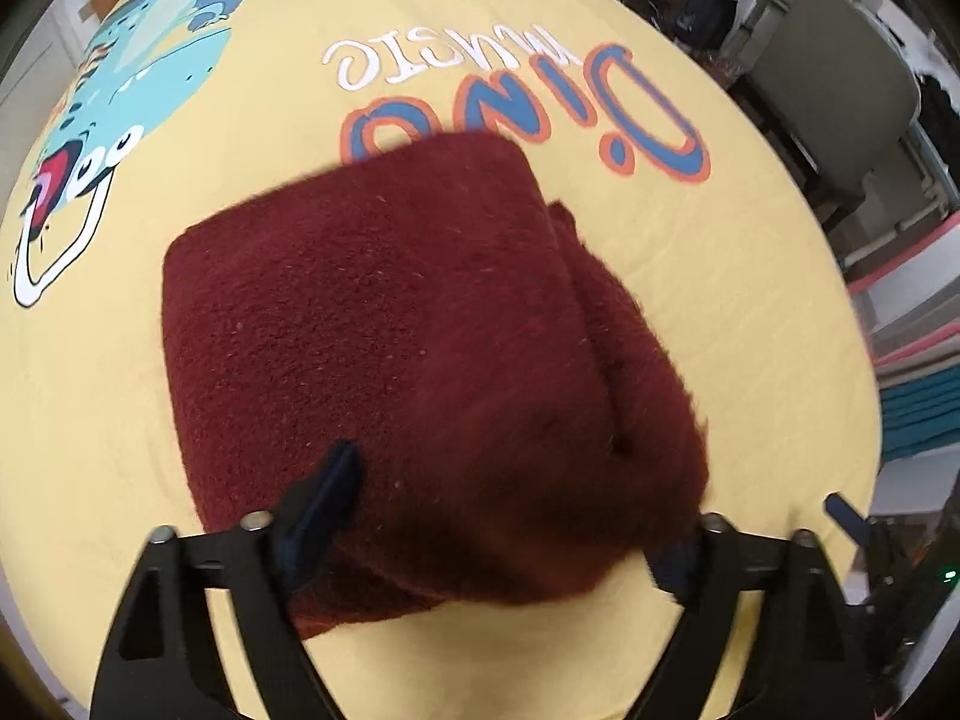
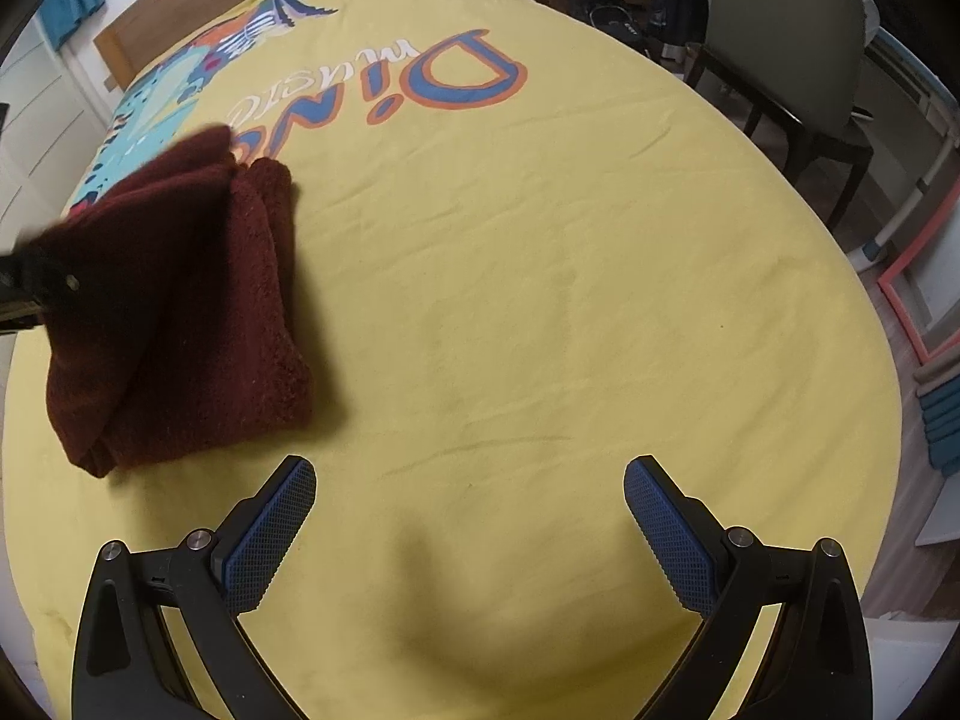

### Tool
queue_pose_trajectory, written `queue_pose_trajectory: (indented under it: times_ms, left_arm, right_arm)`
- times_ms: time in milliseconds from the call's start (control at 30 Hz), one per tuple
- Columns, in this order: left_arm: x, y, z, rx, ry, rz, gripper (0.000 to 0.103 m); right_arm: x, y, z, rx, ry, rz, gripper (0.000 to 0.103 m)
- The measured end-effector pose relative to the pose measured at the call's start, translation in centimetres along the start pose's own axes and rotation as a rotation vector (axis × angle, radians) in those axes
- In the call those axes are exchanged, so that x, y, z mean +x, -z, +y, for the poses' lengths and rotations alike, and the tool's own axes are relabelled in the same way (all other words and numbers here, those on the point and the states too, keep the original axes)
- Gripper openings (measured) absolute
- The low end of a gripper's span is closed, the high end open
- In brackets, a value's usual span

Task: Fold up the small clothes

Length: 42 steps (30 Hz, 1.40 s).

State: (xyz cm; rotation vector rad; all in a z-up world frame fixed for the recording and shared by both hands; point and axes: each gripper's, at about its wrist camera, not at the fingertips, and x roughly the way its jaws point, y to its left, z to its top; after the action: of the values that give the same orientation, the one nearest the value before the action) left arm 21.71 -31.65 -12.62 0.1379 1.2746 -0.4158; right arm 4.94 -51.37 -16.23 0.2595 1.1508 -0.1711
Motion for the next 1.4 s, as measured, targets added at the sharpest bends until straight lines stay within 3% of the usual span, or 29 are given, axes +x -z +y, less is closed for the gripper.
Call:
queue_pose_trajectory:
  times_ms: [67,133,300,400,633,867,1033,1133,1167,1267,1400]
  left_arm:
    - [-0.7,0.0,0.4,-0.016,0.021,-0.003,0.09]
    - [-1.8,0.0,0.9,-0.025,0.051,-0.012,0.1]
    - [-5.7,0.7,3.1,-0.044,0.105,-0.097,0.101]
    - [-7.4,1.5,5.3,-0.065,0.088,-0.139,0.102]
    - [-7.5,4.1,9.8,-0.08,-0.01,-0.147,0.102]
    - [-6.0,7.0,12.1,-0.088,-0.007,-0.11,0.102]
    - [-5.2,8.1,12.5,-0.085,0.002,-0.093,0.102]
    - [-5.0,8.5,12.6,-0.081,0.005,-0.086,0.102]
    - [-4.9,8.6,12.6,-0.081,0.005,-0.085,0.102]
    - [-4.5,8.9,12.8,-0.087,0.006,-0.082,0.102]
    - [-4.2,9.0,13.1,-0.098,0.008,-0.074,0.102]
  right_arm:
    - [-0.2,0.0,0.2,0.001,-0.003,-0.001,0.103]
    - [-0.4,-0.2,0.4,-0.003,-0.005,-0.003,0.103]
    - [-1.8,-1.7,1.9,-0.034,-0.041,-0.025,0.103]
    - [-2.7,-3.5,3.4,-0.053,-0.069,-0.028,0.103]
    - [-4.6,-8.9,9.2,-0.147,-0.133,-0.038,0.103]
    - [-2.6,-13.4,17.4,-0.268,-0.236,0.087,0.101]
    - [1.5,-13.3,20.8,-0.324,-0.192,0.205,0.098]
    - [3.3,-12.1,20.5,-0.331,-0.167,0.249,0.096]
    - [3.9,-11.6,20.2,-0.335,-0.15,0.26,0.091]
    - [4.8,-10.7,18.7,-0.324,-0.13,0.278,0.048]
    - [3.8,-10.2,16.1,-0.272,-0.215,0.252,0.032]
